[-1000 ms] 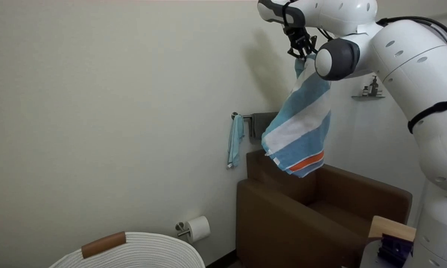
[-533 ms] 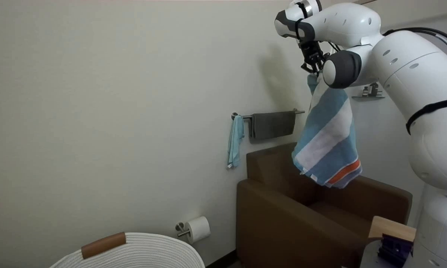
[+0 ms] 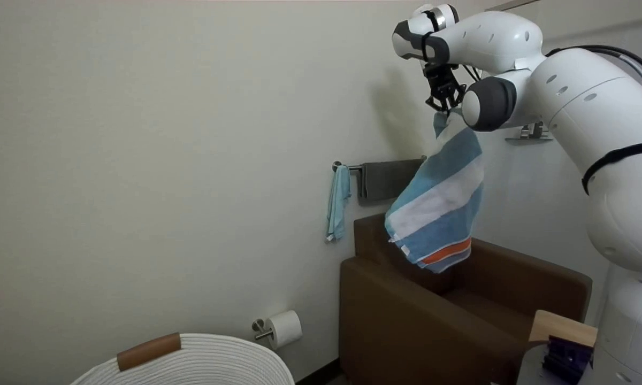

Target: Remove the towel from the basket and put it on the sofa

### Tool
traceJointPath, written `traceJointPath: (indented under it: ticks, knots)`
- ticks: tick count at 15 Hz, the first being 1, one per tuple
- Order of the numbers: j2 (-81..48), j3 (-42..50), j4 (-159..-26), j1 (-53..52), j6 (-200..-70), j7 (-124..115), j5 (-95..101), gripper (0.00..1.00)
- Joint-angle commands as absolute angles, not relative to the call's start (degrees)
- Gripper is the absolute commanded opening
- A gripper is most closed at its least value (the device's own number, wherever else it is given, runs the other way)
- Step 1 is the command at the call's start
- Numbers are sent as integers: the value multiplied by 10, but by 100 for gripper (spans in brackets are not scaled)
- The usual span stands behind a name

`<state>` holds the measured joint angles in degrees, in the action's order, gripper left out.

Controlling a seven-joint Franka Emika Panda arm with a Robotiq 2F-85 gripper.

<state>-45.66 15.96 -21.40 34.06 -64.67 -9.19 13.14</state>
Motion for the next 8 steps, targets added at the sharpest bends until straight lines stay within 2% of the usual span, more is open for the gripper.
traceJointPath:
  ticks: [1, 8]
  knots:
    - [-486, 146, -200, 387, -729, -128, 94, 6]
    - [-566, 130, -206, 491, -809, -121, 63, 6]
